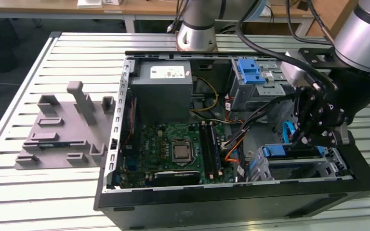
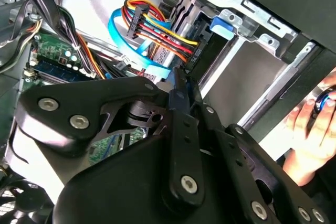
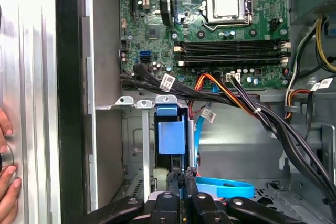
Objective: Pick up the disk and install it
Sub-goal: 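Insert the second disk wire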
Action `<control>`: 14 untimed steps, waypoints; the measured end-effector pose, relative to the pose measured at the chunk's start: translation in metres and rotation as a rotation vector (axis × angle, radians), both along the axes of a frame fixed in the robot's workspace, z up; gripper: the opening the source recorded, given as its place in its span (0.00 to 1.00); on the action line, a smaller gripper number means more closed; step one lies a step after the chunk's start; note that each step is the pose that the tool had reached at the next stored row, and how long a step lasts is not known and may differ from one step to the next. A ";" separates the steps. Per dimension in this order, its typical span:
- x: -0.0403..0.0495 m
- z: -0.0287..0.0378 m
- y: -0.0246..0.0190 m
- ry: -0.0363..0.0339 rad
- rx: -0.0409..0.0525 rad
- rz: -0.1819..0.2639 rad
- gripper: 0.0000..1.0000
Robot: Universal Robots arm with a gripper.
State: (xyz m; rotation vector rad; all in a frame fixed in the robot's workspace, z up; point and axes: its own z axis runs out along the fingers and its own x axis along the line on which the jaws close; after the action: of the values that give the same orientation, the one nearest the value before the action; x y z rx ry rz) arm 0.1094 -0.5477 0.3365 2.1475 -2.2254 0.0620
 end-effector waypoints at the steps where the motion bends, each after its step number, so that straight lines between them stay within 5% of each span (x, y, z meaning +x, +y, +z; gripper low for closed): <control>1: 0.0001 0.0000 0.0000 -0.0001 0.0000 0.012 0.16; 9: -0.0031 0.0048 -0.0007 -0.0167 0.0000 0.045 0.16; 14: -0.0054 0.0041 -0.0018 -0.0459 -0.0008 0.055 0.16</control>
State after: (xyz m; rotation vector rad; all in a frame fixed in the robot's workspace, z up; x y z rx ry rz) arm 0.1040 -0.5495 0.3406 2.2296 -2.1892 0.1154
